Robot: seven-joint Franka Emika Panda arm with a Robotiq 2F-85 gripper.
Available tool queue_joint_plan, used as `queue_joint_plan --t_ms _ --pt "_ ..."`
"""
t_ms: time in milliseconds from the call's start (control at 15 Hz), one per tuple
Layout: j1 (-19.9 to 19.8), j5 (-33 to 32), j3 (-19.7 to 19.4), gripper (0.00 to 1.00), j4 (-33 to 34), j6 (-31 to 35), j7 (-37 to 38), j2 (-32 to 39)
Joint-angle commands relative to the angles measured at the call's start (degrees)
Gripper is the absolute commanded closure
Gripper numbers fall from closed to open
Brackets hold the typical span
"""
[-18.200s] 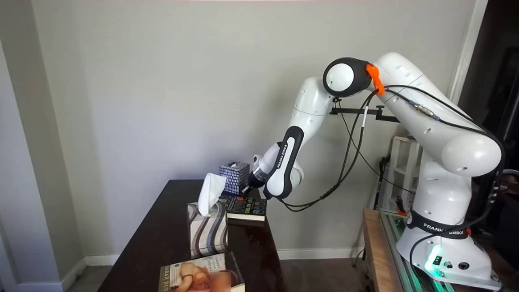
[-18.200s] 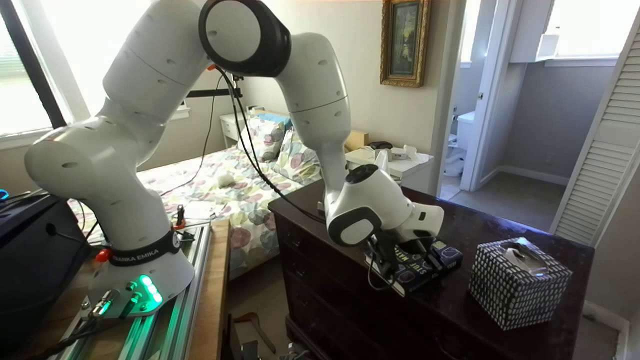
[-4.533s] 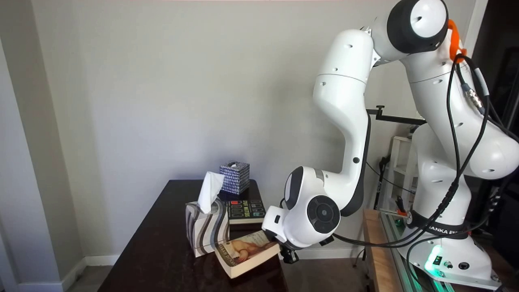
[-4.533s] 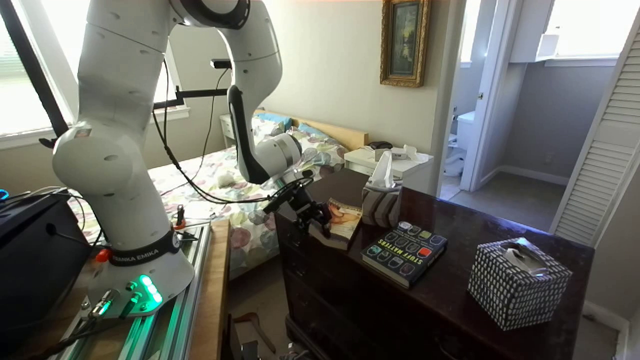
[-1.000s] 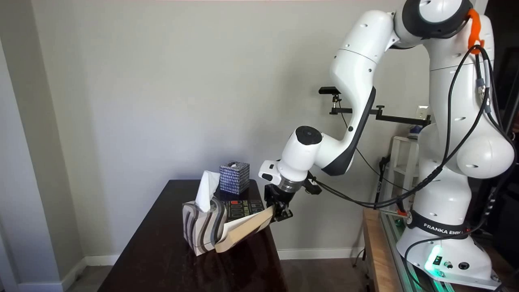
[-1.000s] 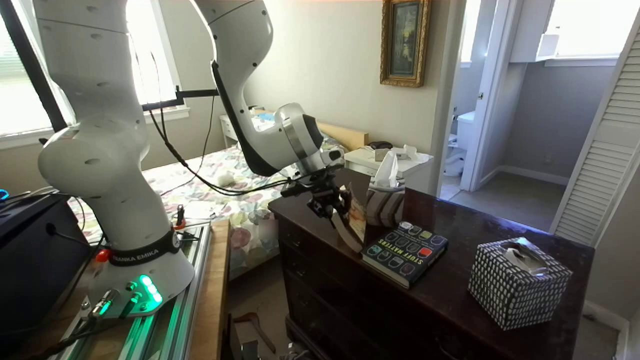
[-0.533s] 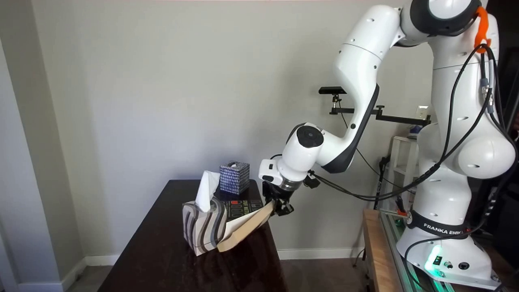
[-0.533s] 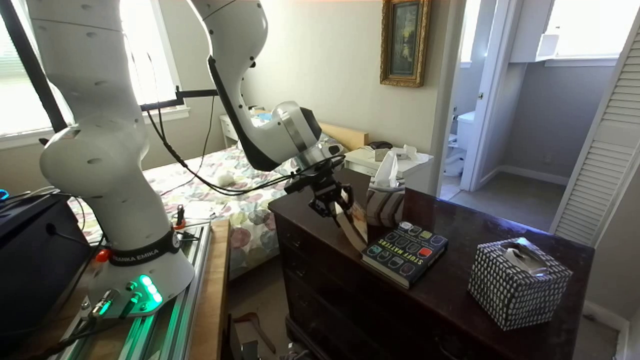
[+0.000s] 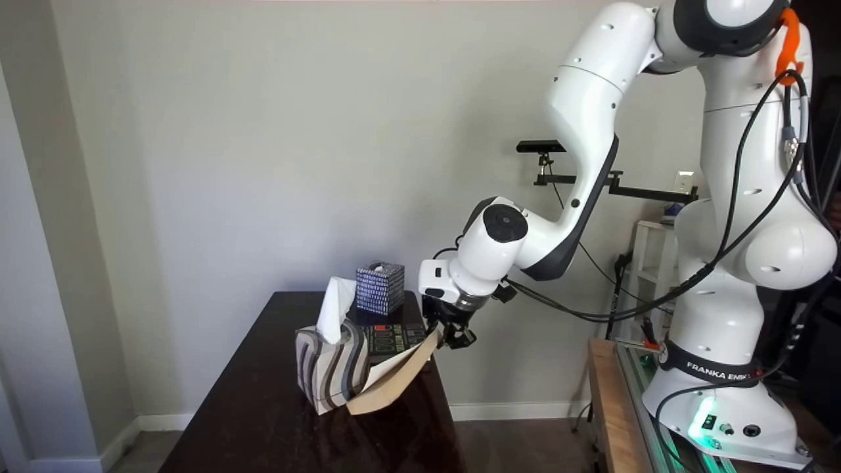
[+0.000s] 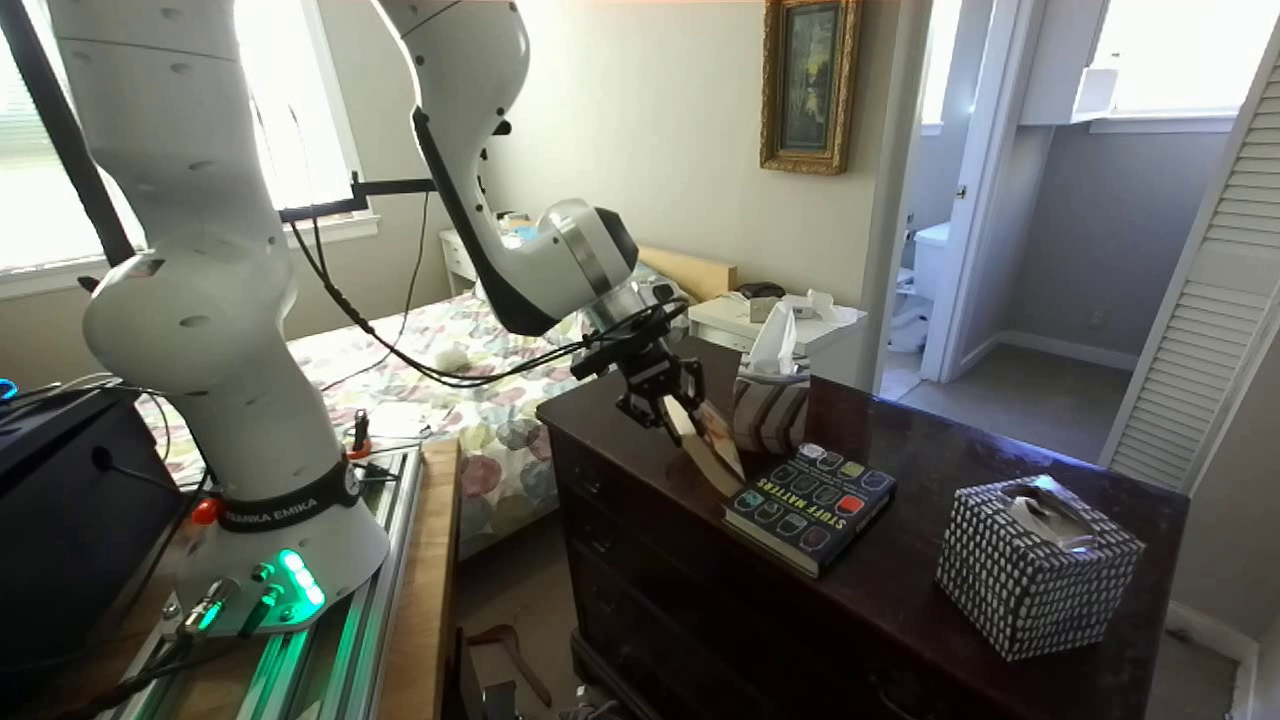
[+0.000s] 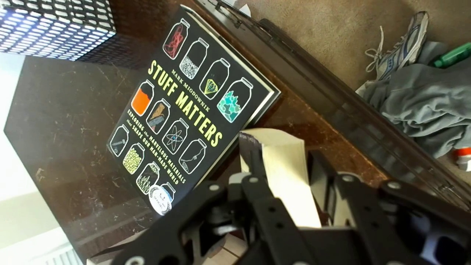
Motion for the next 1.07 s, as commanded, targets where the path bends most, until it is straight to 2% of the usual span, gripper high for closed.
queue_joint_plan --t_ms 0,67,133,400,533,667,867,933,1000 --pt "0.1 -2.6 -0.2 0.79 0.6 -0.5 0.8 1.0" --pt "0.0 -3.2 -0.3 0.81 0.8 0.0 1.4 1.6" --pt "-0.1 -4.0 -0.5 0.9 1.2 0.5 2.2 2.3" --pt "-0.7 -8.7 -1.3 0.79 2.6 1.5 6.6 4.5" --pt "-0.9 -11.1 -1.8 0.7 3.4 1.8 9.2 5.8" --pt "-1.2 -12.9 -2.1 0.43 4.2 1.9 11.5 7.1" --pt "-1.4 -14.5 -2.1 0.2 5.1 2.2 13.9 9.1" --pt "-1.5 -15.0 -2.1 0.16 5.5 2.3 14.8 10.0" --pt "-1.5 -15.2 -2.1 0.17 5.8 2.4 15.3 10.7"
